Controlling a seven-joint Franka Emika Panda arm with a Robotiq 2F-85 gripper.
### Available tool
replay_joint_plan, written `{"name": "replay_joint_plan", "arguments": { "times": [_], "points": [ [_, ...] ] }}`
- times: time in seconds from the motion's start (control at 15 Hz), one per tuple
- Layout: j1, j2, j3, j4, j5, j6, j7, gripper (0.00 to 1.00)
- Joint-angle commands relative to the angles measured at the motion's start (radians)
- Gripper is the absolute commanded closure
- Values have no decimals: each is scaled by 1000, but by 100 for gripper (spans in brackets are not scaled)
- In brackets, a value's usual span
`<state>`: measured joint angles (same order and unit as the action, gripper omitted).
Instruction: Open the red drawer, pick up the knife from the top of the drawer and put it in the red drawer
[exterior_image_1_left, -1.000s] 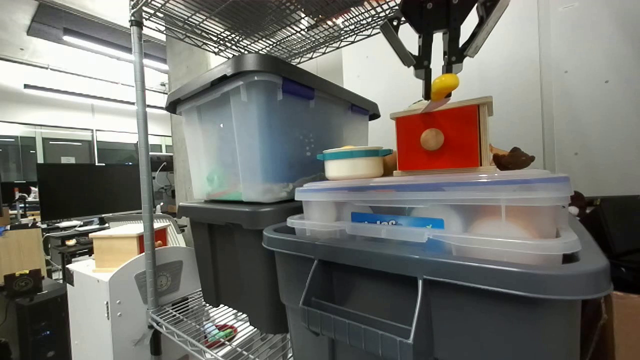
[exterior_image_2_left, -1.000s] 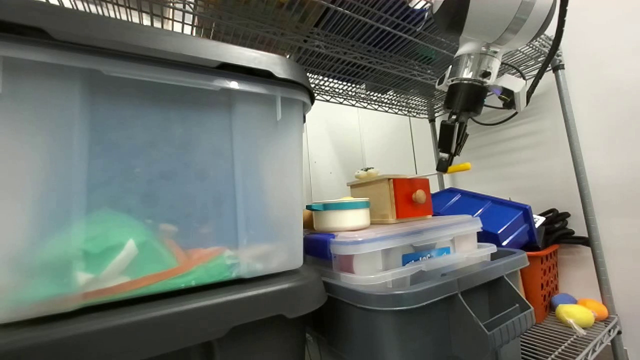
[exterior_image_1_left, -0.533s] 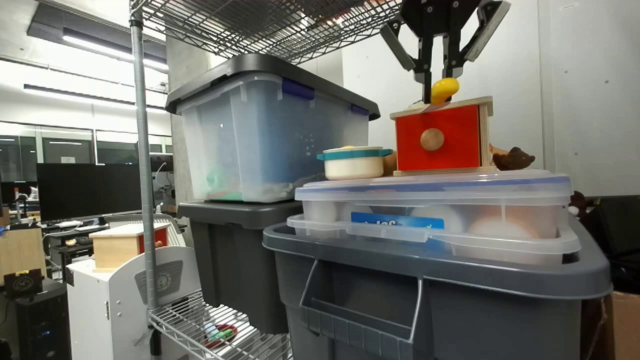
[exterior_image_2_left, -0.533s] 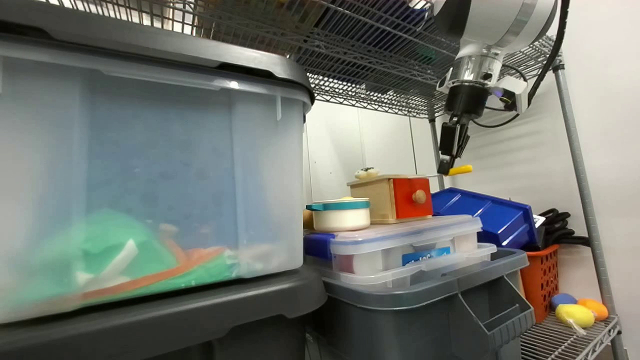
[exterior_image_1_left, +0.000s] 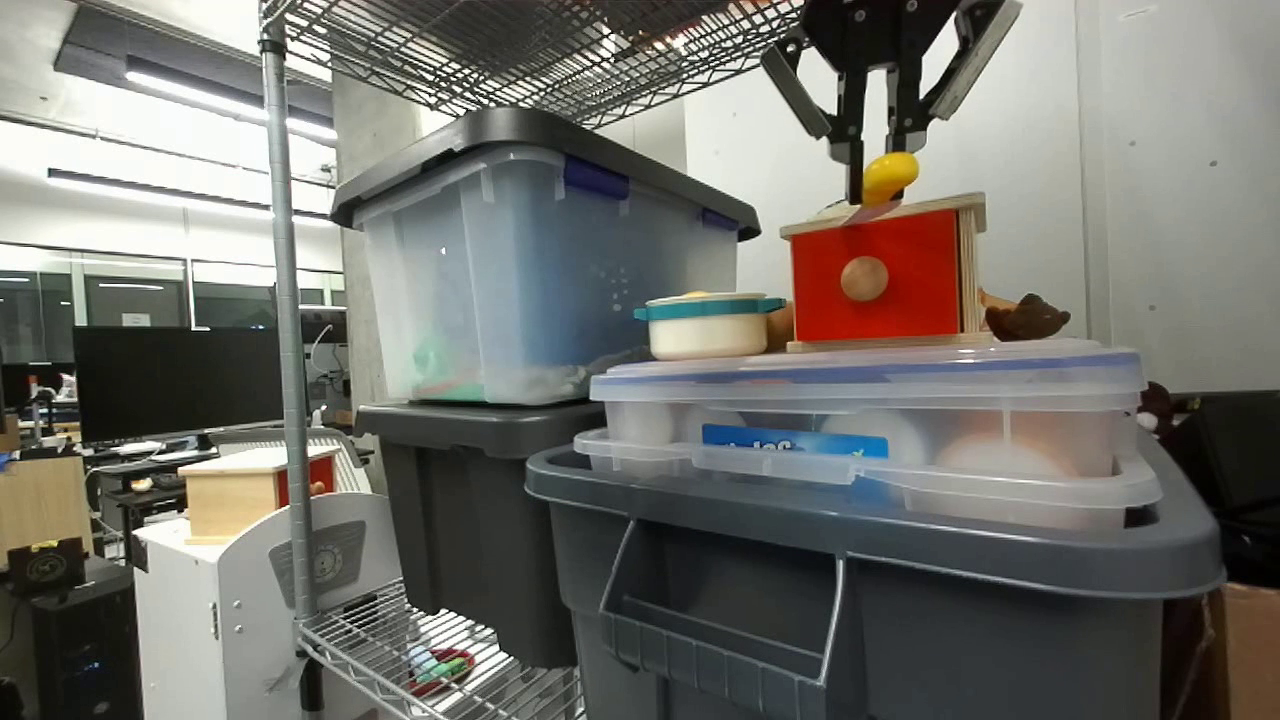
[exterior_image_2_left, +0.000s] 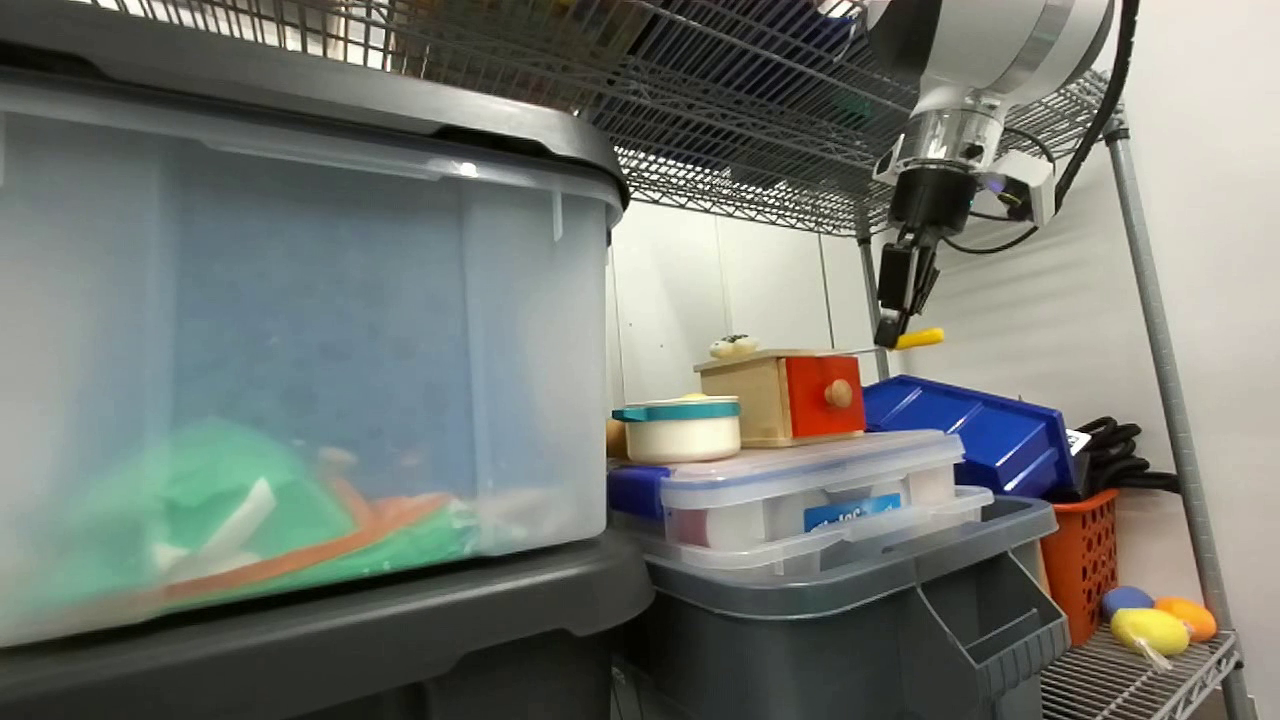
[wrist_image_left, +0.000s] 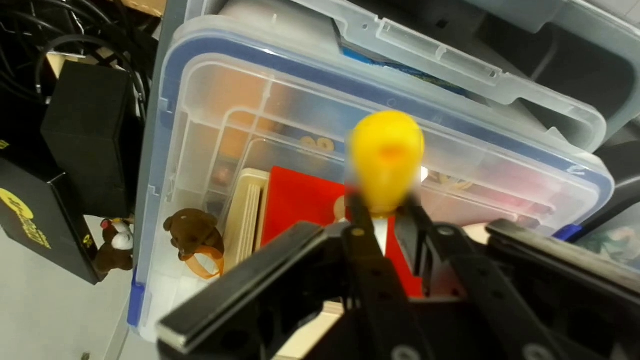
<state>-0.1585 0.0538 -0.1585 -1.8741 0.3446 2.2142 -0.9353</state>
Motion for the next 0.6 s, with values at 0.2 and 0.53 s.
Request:
{"name": "replay_joint_plan", "arguments": {
  "times": [0.2,0.53],
  "points": [
    [-14,42,8,55,26,-31,-1,95],
    [-19,62,13,71,29,-34,-1,95]
  ]
}}
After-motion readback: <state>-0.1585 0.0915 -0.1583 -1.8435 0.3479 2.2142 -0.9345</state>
